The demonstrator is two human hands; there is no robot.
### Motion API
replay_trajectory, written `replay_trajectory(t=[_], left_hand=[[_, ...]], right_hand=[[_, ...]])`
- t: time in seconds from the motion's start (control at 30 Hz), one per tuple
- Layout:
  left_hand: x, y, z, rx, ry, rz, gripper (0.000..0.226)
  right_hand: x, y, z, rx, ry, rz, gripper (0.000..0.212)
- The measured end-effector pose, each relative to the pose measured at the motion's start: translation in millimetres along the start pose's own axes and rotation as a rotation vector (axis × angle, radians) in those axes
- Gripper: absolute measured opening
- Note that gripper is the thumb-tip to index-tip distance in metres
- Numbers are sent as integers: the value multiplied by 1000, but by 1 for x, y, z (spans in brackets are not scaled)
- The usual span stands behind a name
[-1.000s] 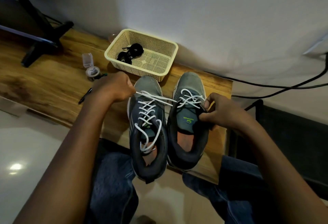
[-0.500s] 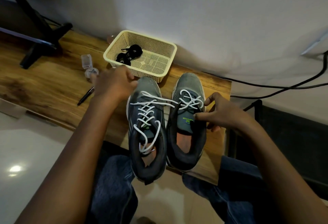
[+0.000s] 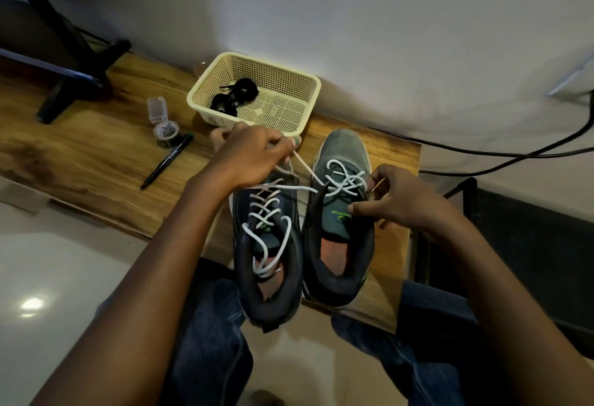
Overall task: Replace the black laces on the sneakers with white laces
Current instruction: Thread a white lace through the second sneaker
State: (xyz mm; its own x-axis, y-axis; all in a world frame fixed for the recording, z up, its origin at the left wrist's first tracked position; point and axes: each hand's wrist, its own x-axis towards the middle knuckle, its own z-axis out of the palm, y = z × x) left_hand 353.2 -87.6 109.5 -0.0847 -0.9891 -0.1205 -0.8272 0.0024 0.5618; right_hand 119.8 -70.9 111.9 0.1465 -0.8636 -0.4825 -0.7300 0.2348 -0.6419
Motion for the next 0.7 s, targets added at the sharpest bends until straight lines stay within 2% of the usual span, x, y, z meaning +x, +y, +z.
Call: replay_trajectory(t=[0.07,0.13,0.2,0.27,0.37,0.5,0.7], left_hand=[[-1,9,-1,-324,63,28,39],[-3,22,-2,-631,63,33,35],[-3,35,-2,-874,25,25,32],[-2,45,-1,-1102,-46,34,28],[0,53,3,-1396,-187,31,25],[2,60,11,-1545,-258,16,26],[1,64,14,-1605,-249,-16,26]], right_hand=[[0,-1,0,7,32,-18,44],[2,-4,2,4,163,-93,46],[5,-10,5,18,351,-215,37],[5,-18,9,130,463,-334,19],[0,-30,14,317,432,-462,8],[-3,-34,22,318,294,-479,9],[1,-33,23,335,265,-437,8]])
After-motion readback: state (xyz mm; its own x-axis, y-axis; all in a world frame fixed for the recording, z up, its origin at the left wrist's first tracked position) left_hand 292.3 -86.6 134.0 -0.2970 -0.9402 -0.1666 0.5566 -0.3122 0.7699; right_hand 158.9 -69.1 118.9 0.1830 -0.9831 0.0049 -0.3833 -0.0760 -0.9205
